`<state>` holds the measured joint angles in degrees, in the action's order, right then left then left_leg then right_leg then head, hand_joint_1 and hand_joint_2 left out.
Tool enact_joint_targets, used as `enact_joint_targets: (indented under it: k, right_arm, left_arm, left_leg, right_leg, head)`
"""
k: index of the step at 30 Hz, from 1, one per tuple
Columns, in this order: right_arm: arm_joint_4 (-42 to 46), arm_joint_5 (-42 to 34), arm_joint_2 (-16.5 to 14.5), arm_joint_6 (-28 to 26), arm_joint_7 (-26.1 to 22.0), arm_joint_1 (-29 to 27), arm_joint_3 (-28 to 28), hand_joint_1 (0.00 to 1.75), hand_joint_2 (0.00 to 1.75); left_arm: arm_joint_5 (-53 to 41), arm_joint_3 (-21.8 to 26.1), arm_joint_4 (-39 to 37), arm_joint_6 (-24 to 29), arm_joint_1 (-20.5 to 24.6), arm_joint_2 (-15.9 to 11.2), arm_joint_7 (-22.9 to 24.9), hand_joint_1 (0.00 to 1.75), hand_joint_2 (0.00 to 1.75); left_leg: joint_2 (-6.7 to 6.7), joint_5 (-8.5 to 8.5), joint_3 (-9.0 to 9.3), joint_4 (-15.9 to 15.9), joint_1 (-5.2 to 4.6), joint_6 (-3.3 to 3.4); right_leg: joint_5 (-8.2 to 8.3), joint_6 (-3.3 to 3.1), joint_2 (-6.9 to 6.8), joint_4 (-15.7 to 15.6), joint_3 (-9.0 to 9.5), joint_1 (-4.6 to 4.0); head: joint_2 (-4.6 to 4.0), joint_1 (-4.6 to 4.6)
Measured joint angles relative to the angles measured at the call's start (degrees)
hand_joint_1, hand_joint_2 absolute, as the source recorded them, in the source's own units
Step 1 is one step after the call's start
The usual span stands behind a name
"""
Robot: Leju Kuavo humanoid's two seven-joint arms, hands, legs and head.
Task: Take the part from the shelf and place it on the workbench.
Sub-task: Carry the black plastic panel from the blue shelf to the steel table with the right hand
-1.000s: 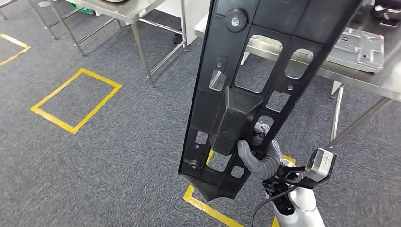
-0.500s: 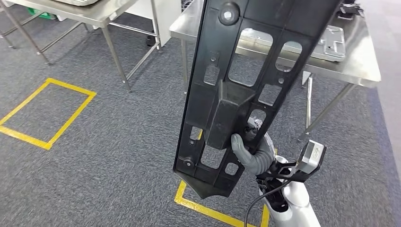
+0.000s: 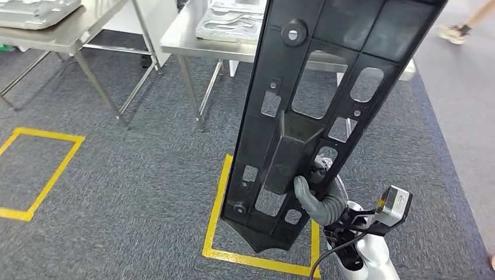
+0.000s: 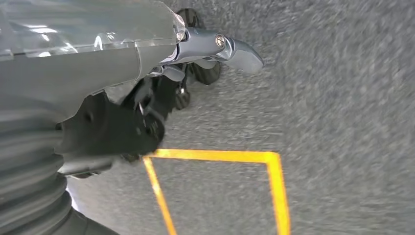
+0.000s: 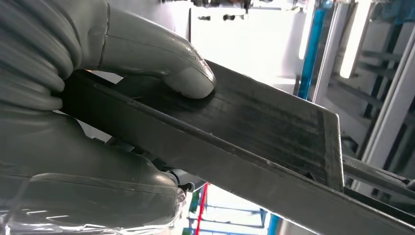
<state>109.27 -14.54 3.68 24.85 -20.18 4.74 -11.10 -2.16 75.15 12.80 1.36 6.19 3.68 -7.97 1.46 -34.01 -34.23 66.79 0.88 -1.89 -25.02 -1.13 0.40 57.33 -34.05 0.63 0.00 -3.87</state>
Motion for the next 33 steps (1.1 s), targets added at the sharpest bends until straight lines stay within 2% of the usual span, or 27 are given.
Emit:
enact_joint_targets:
  k: [1, 2, 3, 4, 5, 7, 8, 9, 11, 12, 13, 15, 16, 17, 18, 19, 21, 22, 23, 25, 27, 28, 29, 31, 32, 33]
  right_arm:
    - [-0.2, 0.0, 0.0, 0.0, 0.1, 0.3, 0.0, 1.75, 1.75]
    - [-0.4, -0.1, 0.0, 0.0, 0.3, 0.5, 0.0, 1.75, 1.75]
    - [-0.5, -0.1, 0.0, 0.0, 0.4, 0.5, 0.0, 1.75, 1.75]
    - [-0.7, -0.2, 0.0, 0.0, 0.6, 0.6, 0.0, 1.75, 1.75]
    - [-0.8, -0.2, 0.0, 0.0, 0.7, 0.8, 0.0, 1.75, 1.75]
    - [-1.0, -0.4, 0.0, 0.1, 0.6, 1.1, 0.0, 1.75, 1.75]
    - [-1.2, -0.5, 0.0, 0.2, 0.6, 1.2, 0.0, 1.75, 1.75]
    - [-1.3, -0.6, 0.0, 0.3, 0.5, 1.4, 0.0, 1.75, 1.75]
    - [-1.6, -0.7, 0.0, 0.2, 0.1, 1.7, 0.0, 1.75, 1.75]
    - [-1.6, -0.7, 0.0, 0.1, -0.1, 1.9, 0.0, 1.75, 1.75]
    - [-1.7, -0.7, 0.0, -0.2, -0.3, 2.4, -0.1, 1.75, 1.75]
    - [-2.0, -0.6, 0.0, -0.9, -0.4, 3.2, -0.1, 1.75, 1.75]
    - [-2.1, -0.5, 0.0, -1.2, -0.4, 3.4, -0.1, 1.75, 1.75]
    - [-2.2, -0.4, 0.0, -1.4, -0.5, 3.3, -0.1, 1.75, 1.75]
    - [-2.3, -0.3, 0.0, -1.7, -0.5, 3.2, -0.2, 1.75, 1.75]
    - [-2.3, -0.3, 0.0, -1.9, -0.6, 3.2, -0.2, 1.75, 1.75]
    - [-2.3, -0.2, 0.0, -2.2, -0.9, 3.1, -0.2, 1.75, 1.75]
    - [-2.3, -0.1, 0.0, -2.2, -1.0, 3.1, -0.2, 1.75, 1.75]
    - [-2.3, -0.1, 0.0, -2.3, -1.1, 3.1, -0.2, 1.75, 1.75]
    - [-2.3, 0.1, 0.0, -2.3, -1.3, 3.1, -0.2, 1.75, 1.75]
    - [-2.2, 0.2, 0.0, -2.4, -1.3, 3.0, -0.2, 1.75, 1.75]
    - [-2.1, 0.2, 0.0, -2.4, -1.3, 3.0, -0.2, 1.75, 1.75]
    - [-2.1, 0.2, 0.0, -2.5, -1.3, 3.0, -0.2, 1.75, 1.75]
    - [-2.0, 0.3, -0.1, -2.6, -1.4, 2.8, -0.2, 1.75, 1.75]
    - [-2.0, 0.3, -0.1, -2.6, -1.4, 2.5, -0.2, 1.75, 1.75]
    - [-2.0, 0.4, -0.1, -2.6, -1.4, 2.2, -0.2, 1.75, 1.75]
  left_arm:
    - [-0.1, 0.4, 0.0, 0.2, -0.1, 0.1, 0.2, 0.0, 1.75]
    - [-0.1, 0.8, 0.0, 0.4, -0.1, 0.2, 0.4, 0.0, 1.75]
    - [-0.1, 1.1, -0.1, 0.5, -0.2, 0.2, 0.4, 0.0, 1.75]
    - [-0.1, 1.4, -0.1, 0.6, -0.2, 0.2, 0.5, 0.0, 1.75]
    - [-0.1, 1.6, -0.1, 0.6, -0.2, 0.3, 0.5, 0.0, 1.75]
    - [-0.4, 1.9, -0.1, 1.1, -0.1, 0.3, 0.5, 0.0, 1.75]
    - [-0.9, 2.0, -0.1, 1.8, -0.1, 0.3, 0.7, 0.0, 1.75]
    - [-2.2, 1.9, -0.1, 3.1, -0.1, 0.4, 1.1, 0.0, 1.75]
    - [-7.4, 0.5, -0.1, 7.5, -0.1, 0.5, 3.0, 0.0, 1.75]
    - [-10.9, -0.8, -0.2, 10.0, -0.1, 0.5, 4.3, 0.0, 1.75]
    - [-14.5, -2.6, -0.2, 12.0, -0.3, 0.5, 5.7, 0.0, 1.75]
    - [-19.6, -6.2, -0.2, 14.0, -0.7, 0.5, 7.7, 0.0, 1.75]
    - [-20.9, -7.9, -0.2, 14.3, -1.0, 0.5, 8.1, 0.0, 1.75]
    - [-21.7, -9.2, -0.2, 14.4, -1.1, 0.5, 8.3, 0.0, 1.75]
    - [-22.2, -10.3, -0.2, 14.5, -1.2, 0.5, 8.3, 0.0, 1.75]
    - [-22.7, -11.4, -0.2, 14.7, -1.2, 0.5, 8.1, 0.0, 1.75]
    - [-23.5, -13.0, -0.2, 15.2, -1.2, 0.5, 7.7, 0.0, 1.75]
    - [-23.8, -13.7, -0.2, 15.4, -1.2, 0.5, 7.5, 0.0, 1.75]
    - [-24.0, -14.3, -0.2, 15.6, -1.2, 0.5, 7.3, 0.0, 1.75]
    - [-24.3, -15.2, -0.2, 15.9, -1.2, 0.4, 6.9, 0.0, 1.75]
    - [-24.6, -15.9, -0.2, 16.0, -1.2, 0.3, 6.7, 0.0, 1.75]
    - [-24.7, -16.2, -0.2, 16.0, -1.2, 0.3, 6.6, 0.0, 1.75]
    - [-24.7, -16.5, -0.2, 16.0, -1.2, 0.3, 6.5, 0.0, 1.75]
    - [-24.8, -16.8, -0.2, 16.0, -1.3, 0.2, 6.5, 0.0, 1.75]
    - [-24.8, -16.9, -0.2, 16.0, -1.5, 0.2, 6.5, 0.0, 1.75]
    - [-24.8, -17.0, -0.2, 16.0, -1.6, 0.2, 6.6, 0.0, 1.75]
  left_leg:
    - [-0.62, -1.55, -1.94, 3.9, 0.02, -0.11]
    - [-0.84, -2.07, -3.29, 6.4, 0.02, -0.13]
    - [-0.93, -1.5, -3.74, 7.0, 0.01, -0.07]
    - [-1.07, 0.2, -3.05, 5.1, 0.01, 0.11]
    - [-1.65, 2.55, -1.48, 1.3, 0.0, 0.41]
    - [-4.26, 5.89, 1.71, -6.4, 0.01, 1.12]
    - [-5.22, 6.53, 2.55, -8.5, -0.07, 1.42]
    - [-5.66, 6.53, 2.78, -9.2, -0.19, 1.68]
    - [-4.68, 6.88, 2.94, -9.6, -0.26, 2.26]
    - [-4.21, 7.13, 3.07, -9.9, -0.14, 2.64]
    - [-3.69, 7.39, 3.16, -10.2, 0.01, 2.99]
    - [-2.74, 7.62, 3.1, -10.4, 0.1, 3.39]
    - [-2.34, 7.63, 3.01, -10.4, 0.08, 3.43]
    - [-2.03, 7.6, 2.95, -10.4, 0.07, 3.41]
    - [-1.77, 7.53, 2.93, -10.4, 0.07, 3.36]
    - [-1.57, 7.42, 2.96, -10.3, 0.08, 3.25]
    - [-1.26, 6.98, 3.15, -10.1, 0.09, 2.84]
    - [-1.14, 6.67, 3.22, -10.0, -0.01, 2.52]
    - [-1.05, 6.37, 3.3, -9.9, -0.11, 2.17]
    - [-0.87, 5.89, 3.56, -9.9, -0.26, 1.41]
    - [-0.75, 5.39, 3.9, -9.6, -0.08, 0.72]
    - [-0.76, 4.7, 3.5, -8.3, 0.02, 0.46]
    - [-0.81, 3.52, 2.29, -5.6, 0.09, 0.27]
    - [-0.89, 0.54, -2.28, 2.5, 0.15, 0.07]
    - [-0.9, -0.21, -4.72, 6.1, 0.16, 0.05]
    - [-0.91, 0.17, -6.39, 7.9, 0.15, 0.11]
  right_leg:
    - [0.04, -0.07, 0.65, 0.0, -0.06, -0.07]
    - [0.05, -0.09, 1.32, 0.0, -0.08, -0.16]
    - [0.05, -0.1, 2.0, 0.1, -0.06, -0.24]
    - [0.06, -0.1, 2.71, 0.1, -0.02, -0.31]
    - [0.06, -0.07, 3.4, 0.2, 0.03, -0.35]
    - [0.11, 0.25, 4.65, 0.4, -0.1, -0.4]
    - [0.18, 0.56, 5.17, 0.5, -0.25, -0.33]
    - [0.29, 0.93, 5.63, 0.4, -0.42, -0.21]
    - [0.44, 1.66, 6.18, 0.4, -0.63, 0.01]
    - [0.05, 1.92, 5.44, 0.9, -0.89, -0.05]
    - [-1.0, 2.16, 4.16, 2.4, -1.65, -0.12]
    - [-4.7, 2.57, 1.14, 9.0, -4.84, -0.13]
    - [-6.46, 2.81, 0.4, 13.2, -6.81, 0.04]
    - [-7.33, 3.04, 0.09, 16.1, -8.19, 0.23]
    - [-7.12, 3.23, -0.05, 17.1, -8.57, 0.43]
    - [-5.85, 3.34, -0.17, 15.6, -7.71, 0.6]
    - [-2.36, 3.32, -0.7, 7.6, -3.32, 0.76]
    - [-1.39, 3.15, -0.94, 3.9, -1.32, 0.66]
    - [-1.03, 2.88, -1.1, 1.5, -0.01, 0.52]
    - [-1.47, 2.15, -0.94, 0.4, 0.61, 0.16]
    - [-1.67, 1.29, -0.64, 0.2, 1.13, 0.24]
    - [-1.82, 0.85, -0.55, 0.1, 1.55, 0.33]
    - [-2.03, 0.48, -0.51, -0.1, 2.03, 0.38]
    - [-2.79, 0.02, -0.43, -0.1, 2.85, 0.16]
    - [-3.23, -0.06, -0.31, -0.1, 3.31, 0.01]
    - [-3.73, -0.08, -0.15, -0.1, 3.88, -0.11]
  head:
    - [0.0, 0.0]
    - [0.0, 0.0]
    - [0.0, 0.0]
    - [0.0, 0.0]
    - [0.0, 0.0]
    - [0.0, 0.0]
    - [0.0, 0.0]
    - [0.0, 0.0]
    - [0.0, 0.0]
    - [0.0, 0.01]
    - [0.0, 0.01]
    - [0.0, 0.01]
    - [0.0, 0.0]
    - [0.0, 0.0]
    - [0.0, 0.0]
    - [0.0, 0.0]
    - [0.0, 0.0]
    - [0.0, 0.0]
    - [0.0, 0.0]
    - [0.0, 0.0]
    - [0.0, -0.01]
    - [0.0, -0.01]
    - [0.0, -0.01]
    - [0.0, -0.01]
    - [0.0, 0.0]
    - [0.0, 0.0]
